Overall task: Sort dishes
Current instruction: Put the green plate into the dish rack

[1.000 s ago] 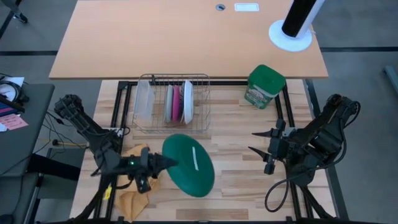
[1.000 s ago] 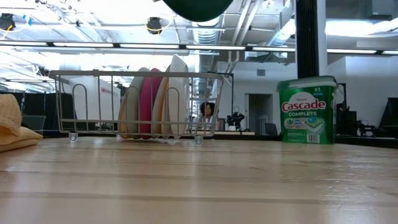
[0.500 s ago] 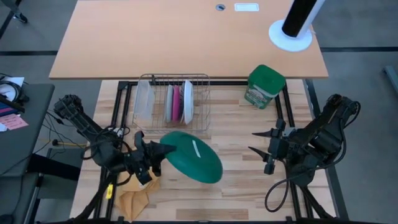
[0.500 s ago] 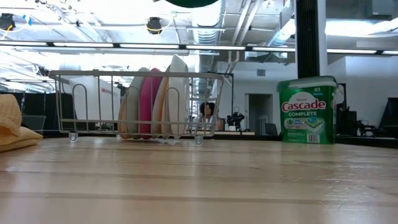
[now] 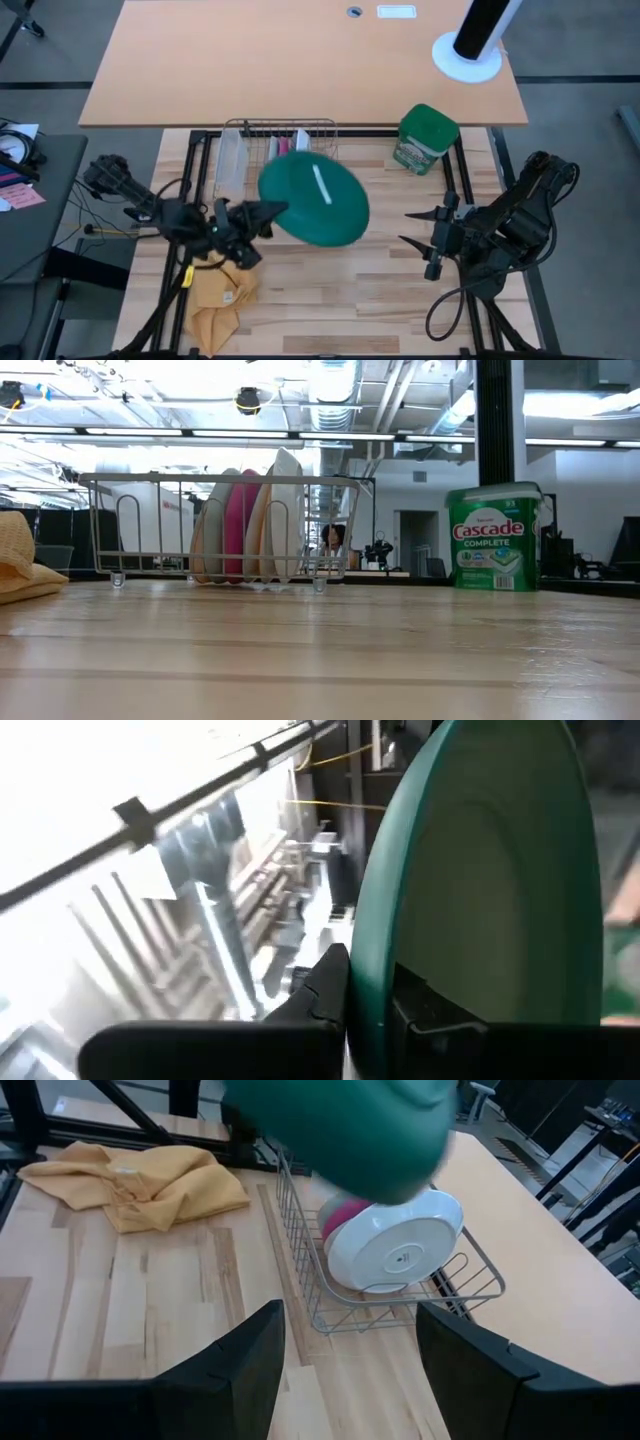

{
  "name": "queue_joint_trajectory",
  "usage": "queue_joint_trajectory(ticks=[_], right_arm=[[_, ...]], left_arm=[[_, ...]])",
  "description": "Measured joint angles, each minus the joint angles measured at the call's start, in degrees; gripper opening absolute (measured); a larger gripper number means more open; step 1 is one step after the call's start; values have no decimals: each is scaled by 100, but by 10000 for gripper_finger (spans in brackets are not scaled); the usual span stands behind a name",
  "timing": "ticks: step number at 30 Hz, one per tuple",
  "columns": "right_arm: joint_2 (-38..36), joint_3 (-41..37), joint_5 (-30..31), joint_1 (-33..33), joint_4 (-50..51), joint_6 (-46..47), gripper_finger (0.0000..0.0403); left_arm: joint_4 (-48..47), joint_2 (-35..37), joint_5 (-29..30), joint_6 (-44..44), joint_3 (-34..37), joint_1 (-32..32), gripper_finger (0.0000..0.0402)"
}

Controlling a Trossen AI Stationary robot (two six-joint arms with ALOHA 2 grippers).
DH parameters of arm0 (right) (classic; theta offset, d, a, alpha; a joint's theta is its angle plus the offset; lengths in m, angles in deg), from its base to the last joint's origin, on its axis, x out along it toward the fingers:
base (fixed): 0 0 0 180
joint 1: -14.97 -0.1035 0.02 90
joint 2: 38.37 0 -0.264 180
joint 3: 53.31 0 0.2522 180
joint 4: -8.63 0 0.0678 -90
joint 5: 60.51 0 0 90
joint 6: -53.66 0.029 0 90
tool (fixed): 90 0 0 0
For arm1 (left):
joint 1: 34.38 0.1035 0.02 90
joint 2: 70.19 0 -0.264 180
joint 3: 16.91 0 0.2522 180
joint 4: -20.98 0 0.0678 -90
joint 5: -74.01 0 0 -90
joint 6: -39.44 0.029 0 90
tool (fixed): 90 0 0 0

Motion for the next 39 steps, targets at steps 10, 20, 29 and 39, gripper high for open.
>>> queue_joint_trajectory(ticks=[10, 20, 29, 39], right_arm=[[0, 0, -81, 0, 2, 55, 226], [0, 0, -91, 0, 4, 50, 226], [0, 0, -94, 0, 4, 0, 226], [-2, 0, -94, 0, 4, -5, 226]], left_arm=[[-476, -1, -853, 800, -887, 1169, 8], [-4335, -5, -856, -37, -2605, 2379, 8], [-6276, -23, -1944, -37, -3040, 2532, 8], [-6415, -419, -2145, -46, -3036, 2728, 8]])
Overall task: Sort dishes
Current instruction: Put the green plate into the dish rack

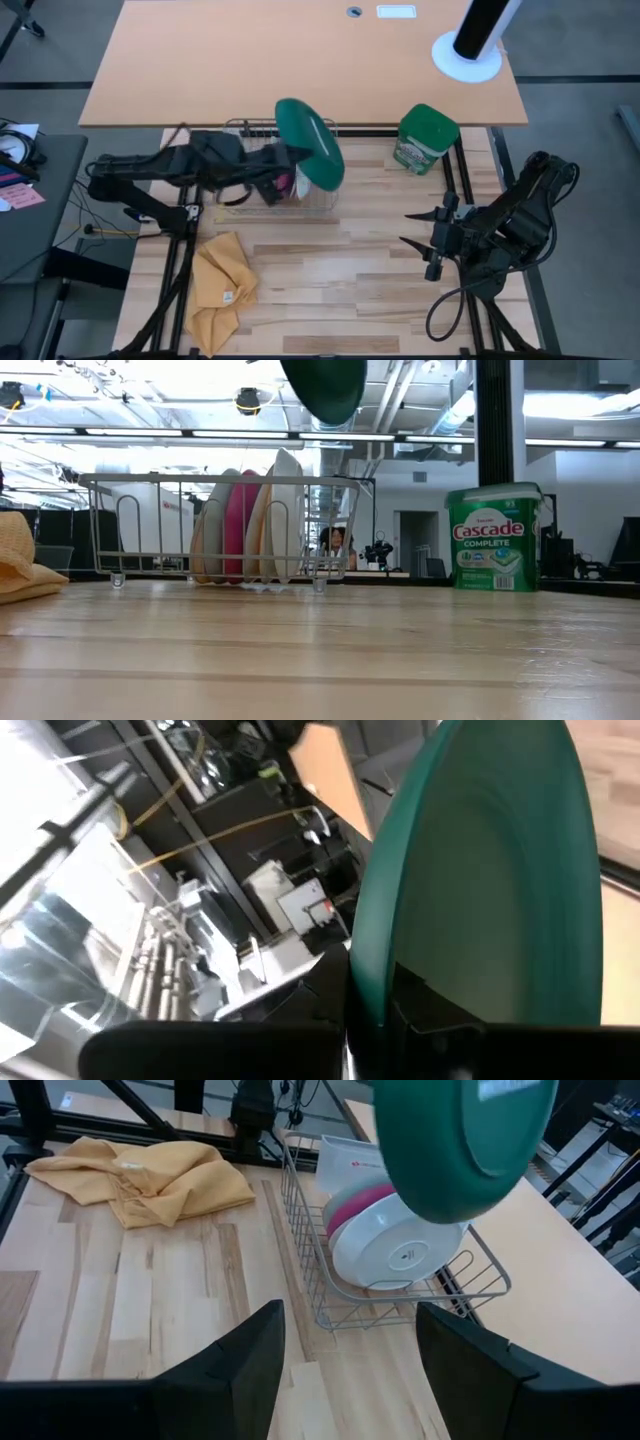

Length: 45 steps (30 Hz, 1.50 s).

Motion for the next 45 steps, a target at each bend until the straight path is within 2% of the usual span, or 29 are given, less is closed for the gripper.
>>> queue_joint_trajectory(ticks=[3, 6, 10, 14, 22, 26, 31, 40, 45], right_arm=[[0, 0, 0, 0, -1, 1, 226], [0, 0, -4, 0, 0, 1, 226], [0, 0, -9, 0, 1, -3, 226], [0, 0, -10, 0, 54, -45, 226], [0, 0, -13, 0, 90, -3, 226], [0, 0, -15, 0, 152, -3, 226], [0, 0, -18, 0, 311, -3, 226], [0, 0, -20, 0, 302, 1, 226], [0, 0, -20, 0, 299, 2, 226]], left_arm=[[98, -235, 195, 207, 0, 189, 8], [191, -535, 884, 658, 0, 210, 8], [169, -878, 1491, 1082, 0, 208, 8], [-70, -1090, 1559, 990, 0, 227, 8], [-748, -1197, 974, 122, 0, 397, 8], [-447, -1197, 770, 256, 2, 493, 8], [-126, -1177, -25, 306, 0, 751, 8], [-697, -1182, -121, -190, 2, 645, 8], [-705, -1182, -301, -9, 2, 669, 8]])
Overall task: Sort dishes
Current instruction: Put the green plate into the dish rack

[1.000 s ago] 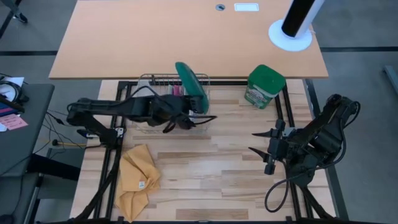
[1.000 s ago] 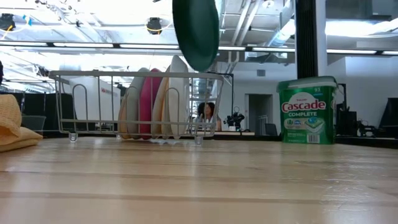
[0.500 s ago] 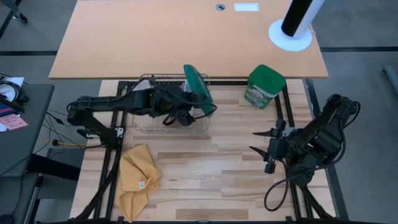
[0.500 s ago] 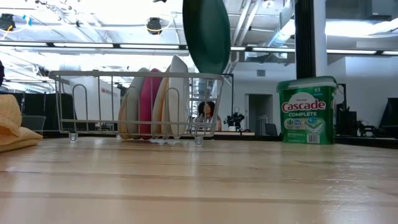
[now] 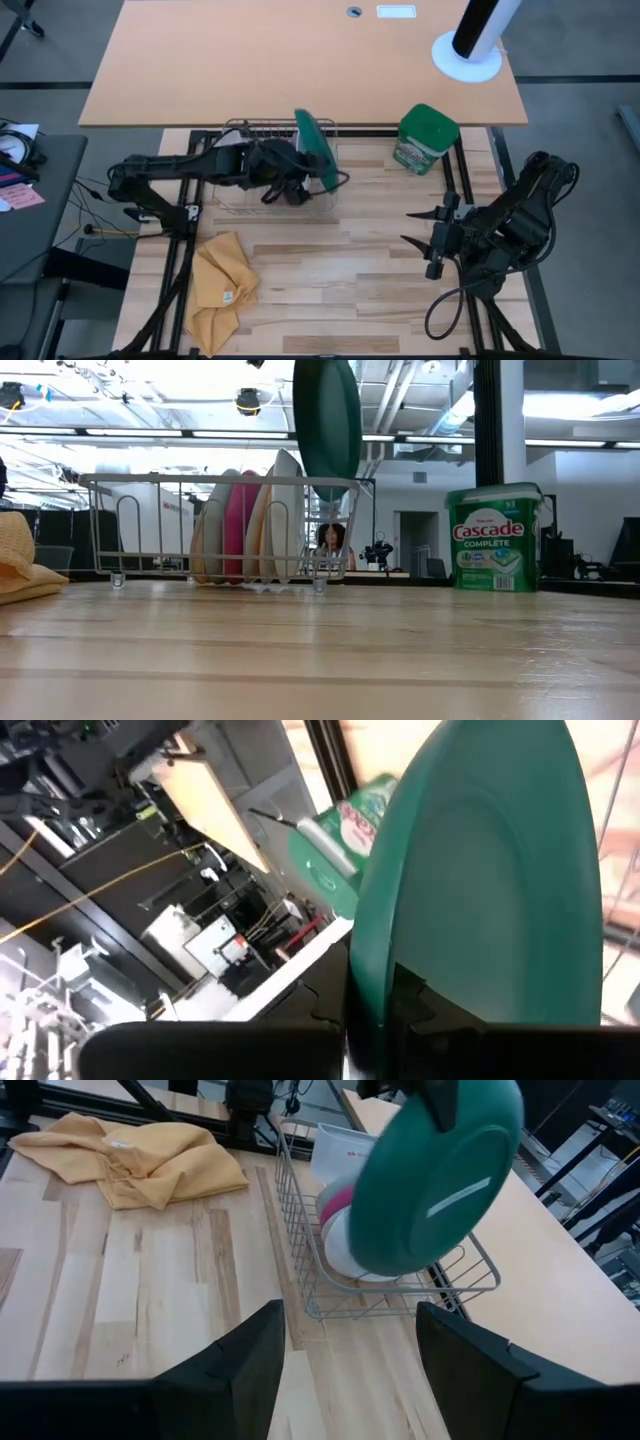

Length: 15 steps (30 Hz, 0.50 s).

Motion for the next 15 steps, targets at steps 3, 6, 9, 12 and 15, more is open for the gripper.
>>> queue_joint_trajectory(ticks=[3, 6, 9, 12, 15], right_arm=[[0, 0, 0, 0, 0, 2, 226], [0, 0, 0, 0, -2, 4, 226], [0, 0, 0, 0, 0, 3, 226], [0, 0, 0, 0, 0, 4, 226], [0, 0, 0, 0, 0, 6, 226]], left_arm=[[108, 0, 121, 169, 0, 169, 8], [72, 0, 203, 175, 0, 274, 8], [-42, 0, 149, 181, 0, 257, 8], [-25, -39, 134, 210, 0, 187, 8], [-13, -118, 240, 396, 3, 143, 8]])
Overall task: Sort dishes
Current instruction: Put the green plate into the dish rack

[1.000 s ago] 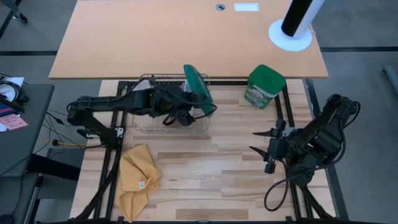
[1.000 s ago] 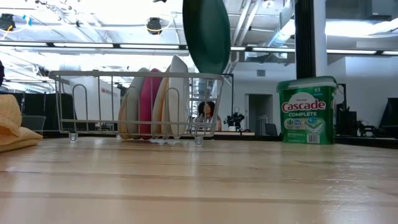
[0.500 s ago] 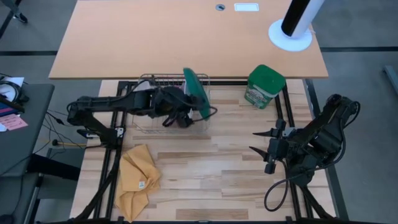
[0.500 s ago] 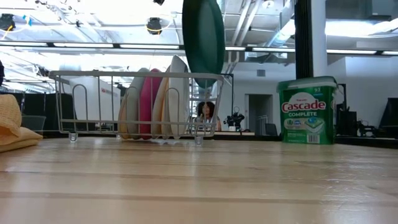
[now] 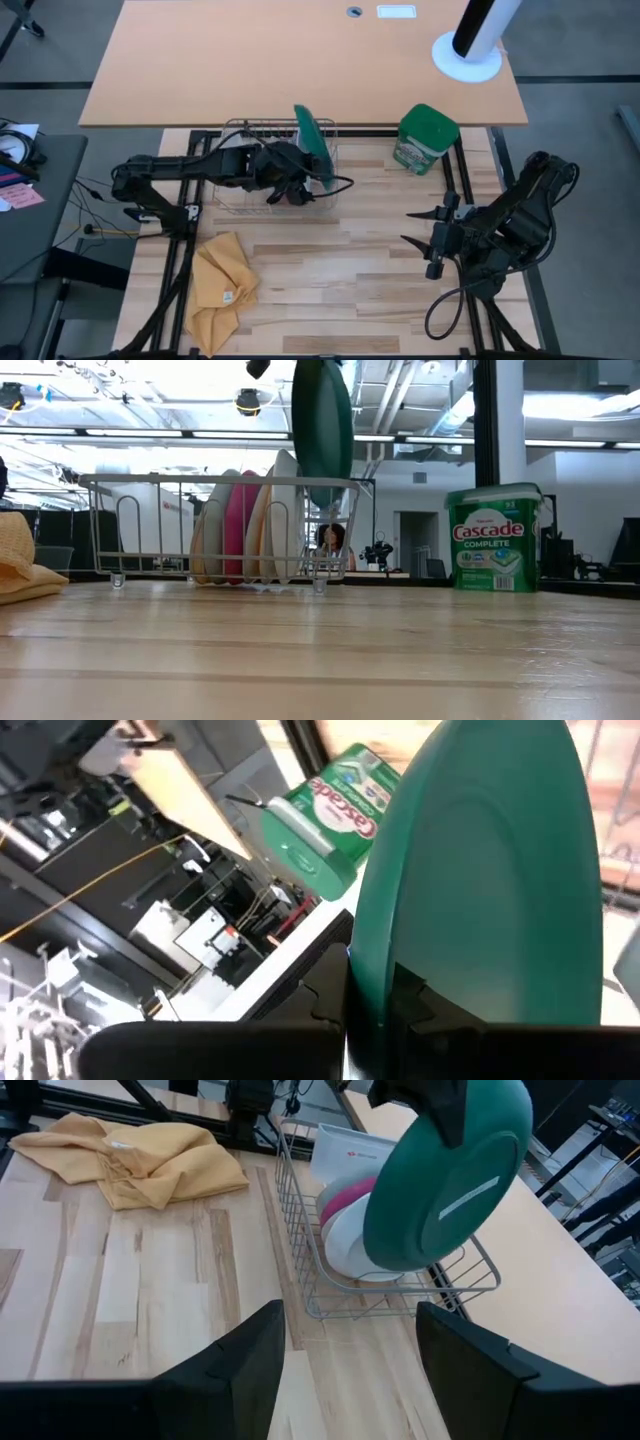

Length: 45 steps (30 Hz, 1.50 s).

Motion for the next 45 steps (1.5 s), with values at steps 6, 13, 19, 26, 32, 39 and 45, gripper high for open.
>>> queue_joint_trajectory(ticks=[6, 13, 19, 26, 32, 39, 45], right_arm=[[2, 2, 0, 0, 5, -2, 226], [2, 2, 0, 0, 3, -2, 226], [2, 2, -3, 0, 1, -2, 226], [2, 2, -45, 0, -2, 46, 226], [2, 2, -118, 0, 16, 52, 226], [2, 2, -136, 4, 7, 52, 226], [2, 2, -142, 5, 5, 50, 226]], left_arm=[[43, -219, 441, 567, -3, -70, 8], [312, -507, 750, 1370, 1, -351, 8], [399, -750, 1103, 1801, 2, -584, 8], [322, -845, 1121, 1807, 42, -643, 8], [351, -840, 995, 1912, 61, -833, 8], [117, -840, 1361, 1254, 61, -635, 8], [179, -837, 1364, 867, 63, -542, 8]])
